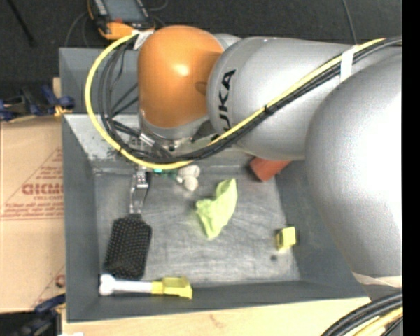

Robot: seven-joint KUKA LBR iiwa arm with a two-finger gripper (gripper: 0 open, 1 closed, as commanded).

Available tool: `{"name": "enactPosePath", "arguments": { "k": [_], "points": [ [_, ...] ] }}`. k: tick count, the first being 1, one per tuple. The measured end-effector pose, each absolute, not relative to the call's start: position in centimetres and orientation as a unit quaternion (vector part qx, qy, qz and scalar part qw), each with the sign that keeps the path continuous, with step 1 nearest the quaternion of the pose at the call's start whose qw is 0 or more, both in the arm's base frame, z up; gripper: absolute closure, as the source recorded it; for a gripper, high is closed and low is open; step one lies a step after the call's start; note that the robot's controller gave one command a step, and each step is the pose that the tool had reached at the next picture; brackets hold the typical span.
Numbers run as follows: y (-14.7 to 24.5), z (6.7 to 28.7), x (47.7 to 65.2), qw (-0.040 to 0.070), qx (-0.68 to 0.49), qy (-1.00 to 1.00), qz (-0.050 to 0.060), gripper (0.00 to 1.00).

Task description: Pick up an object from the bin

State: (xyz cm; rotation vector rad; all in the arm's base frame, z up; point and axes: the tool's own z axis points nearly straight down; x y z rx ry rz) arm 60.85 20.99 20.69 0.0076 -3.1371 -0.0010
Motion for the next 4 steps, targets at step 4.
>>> {"name": "enactPosePath", "arguments": {
  "k": [4],
  "points": [
    [16.8,13.4,54.7,-0.002,0.213,-0.977,-0.001,0.00]
  ]
}}
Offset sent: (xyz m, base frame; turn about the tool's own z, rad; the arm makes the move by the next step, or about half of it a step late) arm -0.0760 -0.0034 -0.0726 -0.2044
